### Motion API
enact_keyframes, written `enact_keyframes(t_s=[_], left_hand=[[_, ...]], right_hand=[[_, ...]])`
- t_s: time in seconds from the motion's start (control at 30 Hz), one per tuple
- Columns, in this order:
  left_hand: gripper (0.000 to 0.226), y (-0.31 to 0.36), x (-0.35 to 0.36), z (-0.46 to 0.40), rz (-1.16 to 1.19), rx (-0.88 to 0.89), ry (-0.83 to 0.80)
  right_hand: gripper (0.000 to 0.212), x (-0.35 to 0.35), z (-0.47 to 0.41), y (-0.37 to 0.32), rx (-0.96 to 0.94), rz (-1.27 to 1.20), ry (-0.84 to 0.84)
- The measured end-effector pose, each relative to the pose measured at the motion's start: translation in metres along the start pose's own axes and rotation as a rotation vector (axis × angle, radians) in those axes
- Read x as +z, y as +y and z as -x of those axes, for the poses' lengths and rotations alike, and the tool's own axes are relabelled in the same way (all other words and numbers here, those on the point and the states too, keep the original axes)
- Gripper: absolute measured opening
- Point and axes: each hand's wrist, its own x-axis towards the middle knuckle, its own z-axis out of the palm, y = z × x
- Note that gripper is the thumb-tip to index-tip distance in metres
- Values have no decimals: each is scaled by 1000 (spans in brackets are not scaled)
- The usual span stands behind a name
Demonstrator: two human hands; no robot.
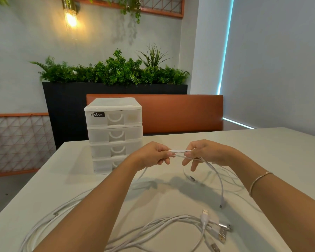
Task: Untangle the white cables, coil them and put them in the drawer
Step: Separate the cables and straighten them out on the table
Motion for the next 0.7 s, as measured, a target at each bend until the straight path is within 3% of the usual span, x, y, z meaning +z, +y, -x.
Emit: enact_keyframes(t_s=[0.1, 0.23, 0.4, 0.6, 0.7], left_hand=[[21, 0, 1, 1, -25, 8, -5], [21, 2, 2, 0, -108, 16, 12], [21, 7, 4, 1, -191, 12, 19], [23, 6, 0, 1, -251, -1, 78], [25, 0, -12, 4, -250, -28, 106]], right_hand=[[18, -8, 4, 7, 31, -91, -41], [21, -16, 9, 13, 87, -10, -77], [14, -32, 14, 21, 132, 178, 64], [21, -55, 23, 51, 276, 691, 326], [7, -74, 37, 72, 398, 698, 322]])
